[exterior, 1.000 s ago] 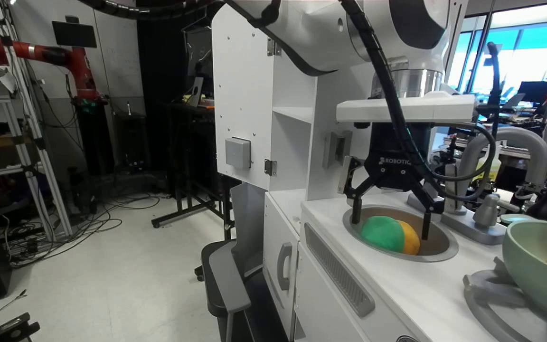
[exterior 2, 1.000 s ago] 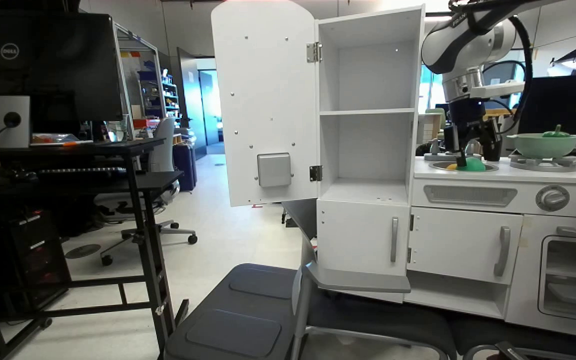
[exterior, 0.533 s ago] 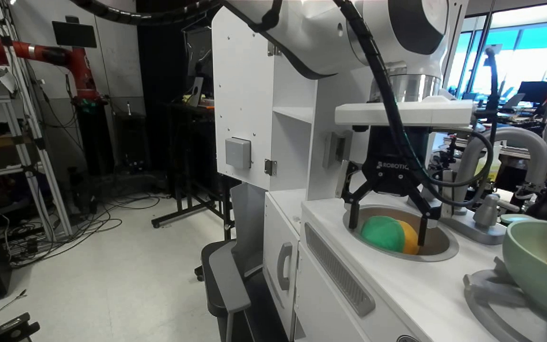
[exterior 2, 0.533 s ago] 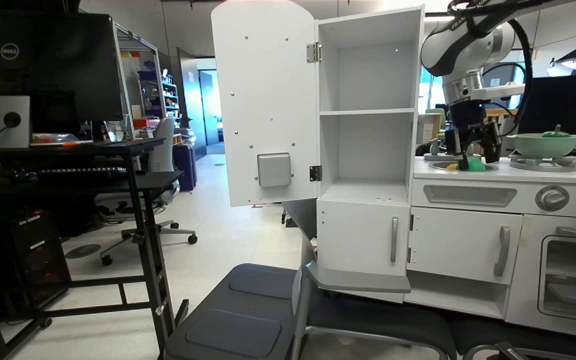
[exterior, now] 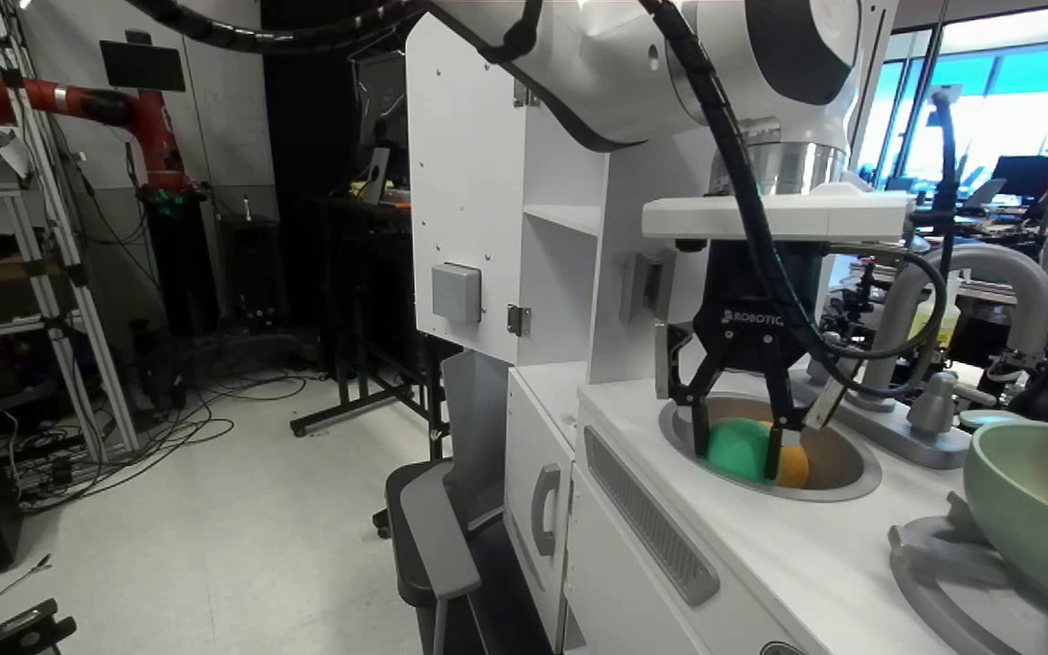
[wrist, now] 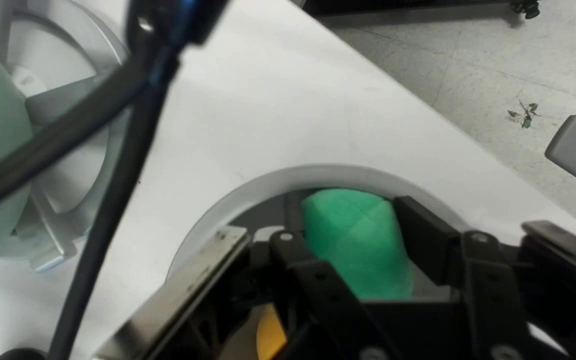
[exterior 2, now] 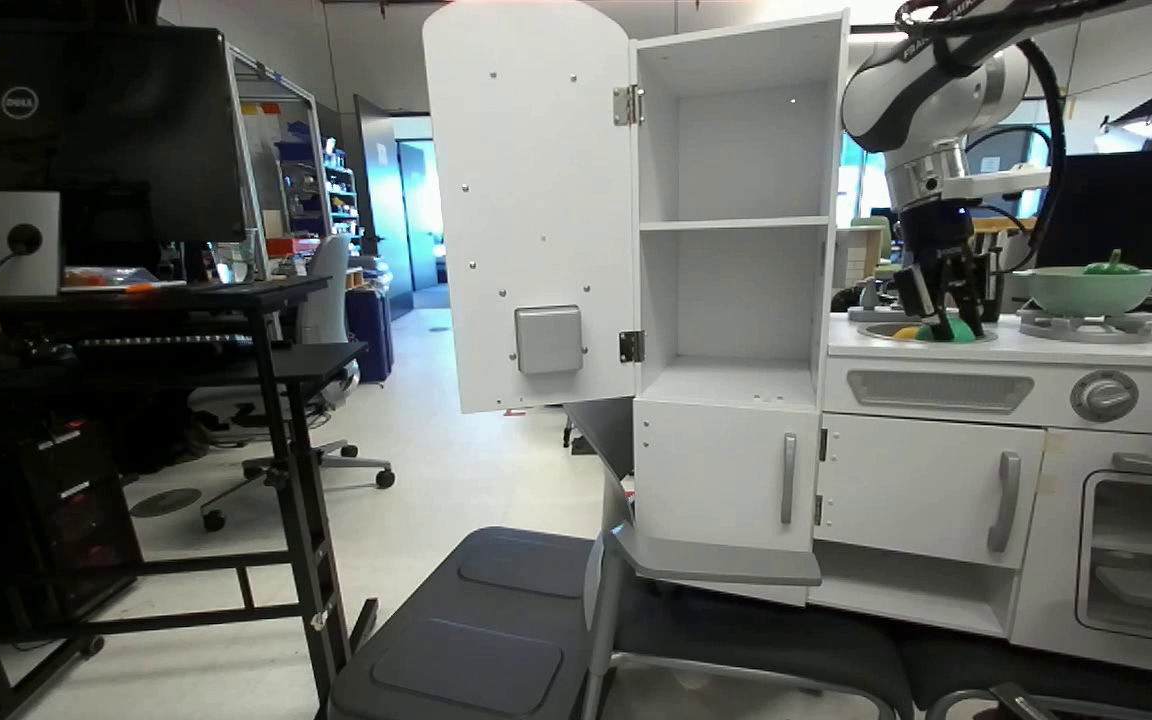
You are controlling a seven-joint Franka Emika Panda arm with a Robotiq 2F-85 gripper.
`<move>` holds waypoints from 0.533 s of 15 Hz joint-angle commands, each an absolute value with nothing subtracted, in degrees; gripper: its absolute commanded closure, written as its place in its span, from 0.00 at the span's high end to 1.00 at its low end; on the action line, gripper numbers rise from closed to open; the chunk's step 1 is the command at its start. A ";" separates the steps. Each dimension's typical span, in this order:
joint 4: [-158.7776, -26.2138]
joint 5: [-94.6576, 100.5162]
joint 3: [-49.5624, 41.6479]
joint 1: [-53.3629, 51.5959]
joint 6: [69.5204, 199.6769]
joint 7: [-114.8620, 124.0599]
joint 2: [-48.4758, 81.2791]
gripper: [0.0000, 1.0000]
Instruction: Open the door of the top cabinet then put the green plushie and the green pepper in the top compartment of the open cabinet
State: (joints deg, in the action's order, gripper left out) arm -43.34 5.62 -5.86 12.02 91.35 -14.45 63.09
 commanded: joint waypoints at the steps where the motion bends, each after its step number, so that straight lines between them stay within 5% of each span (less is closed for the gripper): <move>1: -37.02 6.14 -5.57 12.28 86.64 -15.01 65.78 0.19; 4: -34.50 6.07 -5.55 11.84 84.40 -14.31 66.28 0.02; 8: -33.74 5.56 -5.71 11.24 83.72 -14.30 65.28 0.02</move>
State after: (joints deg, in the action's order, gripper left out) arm -37.69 5.65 -5.87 12.15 88.33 -14.41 65.86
